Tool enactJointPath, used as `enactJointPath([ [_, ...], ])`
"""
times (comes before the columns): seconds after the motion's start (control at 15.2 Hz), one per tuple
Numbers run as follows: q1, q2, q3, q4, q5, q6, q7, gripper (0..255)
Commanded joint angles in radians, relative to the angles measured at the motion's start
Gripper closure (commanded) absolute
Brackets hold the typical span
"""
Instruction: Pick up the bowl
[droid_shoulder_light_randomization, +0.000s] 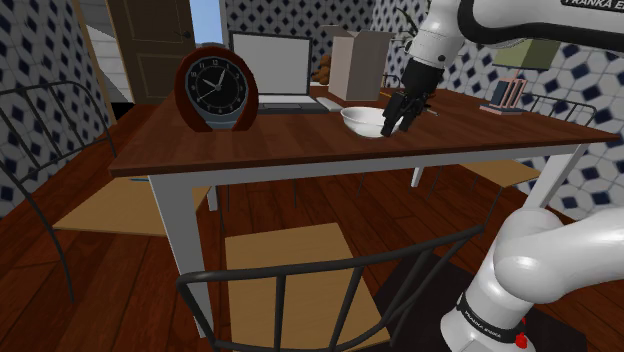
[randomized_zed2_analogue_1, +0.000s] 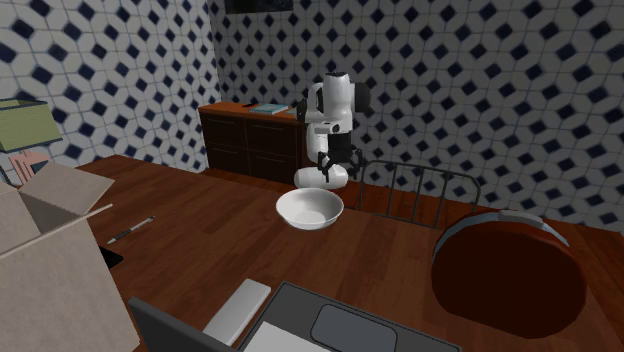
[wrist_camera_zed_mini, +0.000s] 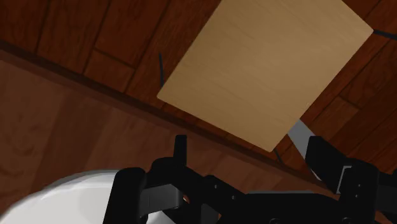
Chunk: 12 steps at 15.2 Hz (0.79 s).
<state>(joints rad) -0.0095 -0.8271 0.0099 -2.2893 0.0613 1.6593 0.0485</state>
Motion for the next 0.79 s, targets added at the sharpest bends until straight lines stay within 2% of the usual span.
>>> enactJointPath([
  [0.0,0.0,0.0,0.0,0.0,0.0,0.0,0.0,0],
  [0.33,-0.035,0.235,0.116,0.17,-0.23,-0.002,-0.04,0],
  [0.59,-0.069,0.414,0.22,0.301,-0.443,-0.021,-0.047,0],
  [0.66,-0.074,0.447,0.239,0.325,-0.486,-0.027,-0.046,0],
  [0.73,-0.073,0.445,0.238,0.309,-0.486,-0.015,-0.041,0],
])
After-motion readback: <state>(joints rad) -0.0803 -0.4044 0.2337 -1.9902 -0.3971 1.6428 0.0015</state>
